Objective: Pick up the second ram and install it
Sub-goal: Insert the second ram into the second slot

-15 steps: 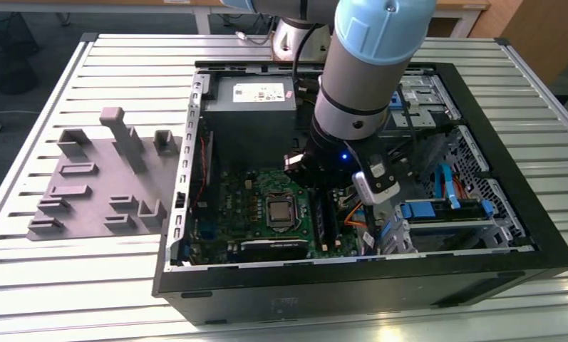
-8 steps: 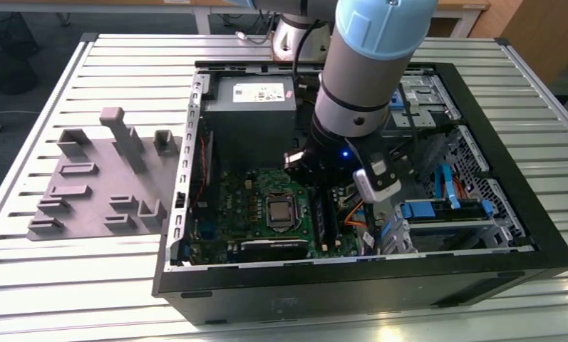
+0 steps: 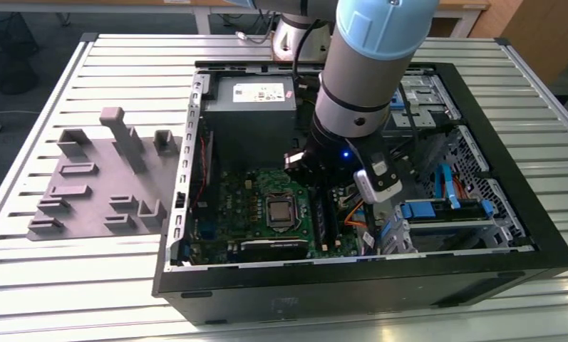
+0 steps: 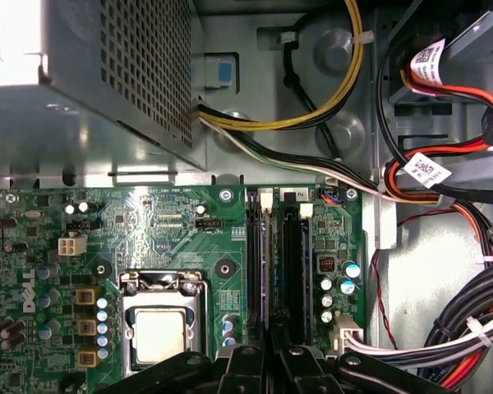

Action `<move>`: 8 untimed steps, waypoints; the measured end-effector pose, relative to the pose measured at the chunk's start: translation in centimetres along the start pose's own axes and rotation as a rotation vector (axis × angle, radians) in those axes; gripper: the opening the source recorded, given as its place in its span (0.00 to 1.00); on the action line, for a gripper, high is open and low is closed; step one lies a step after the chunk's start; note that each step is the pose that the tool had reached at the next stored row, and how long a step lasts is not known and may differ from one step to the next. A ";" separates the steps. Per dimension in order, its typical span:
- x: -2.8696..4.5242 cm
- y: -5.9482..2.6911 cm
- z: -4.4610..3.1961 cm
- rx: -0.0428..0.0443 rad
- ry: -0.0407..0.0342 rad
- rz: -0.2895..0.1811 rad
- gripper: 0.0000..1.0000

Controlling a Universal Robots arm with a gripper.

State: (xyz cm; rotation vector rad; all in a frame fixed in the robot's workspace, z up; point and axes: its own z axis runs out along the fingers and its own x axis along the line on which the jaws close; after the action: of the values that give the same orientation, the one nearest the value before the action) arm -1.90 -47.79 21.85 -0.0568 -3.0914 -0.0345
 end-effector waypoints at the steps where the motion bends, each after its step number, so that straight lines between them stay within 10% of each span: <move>1: 0.00 0.00 0.00 0.0000 0.0000 0.000 0.14; 8: 0.00 -0.02 0.00 0.0001 0.0000 -0.002 0.14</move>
State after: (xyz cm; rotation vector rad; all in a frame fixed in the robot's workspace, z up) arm -1.90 -47.81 21.85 -0.0537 -3.0915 -0.0345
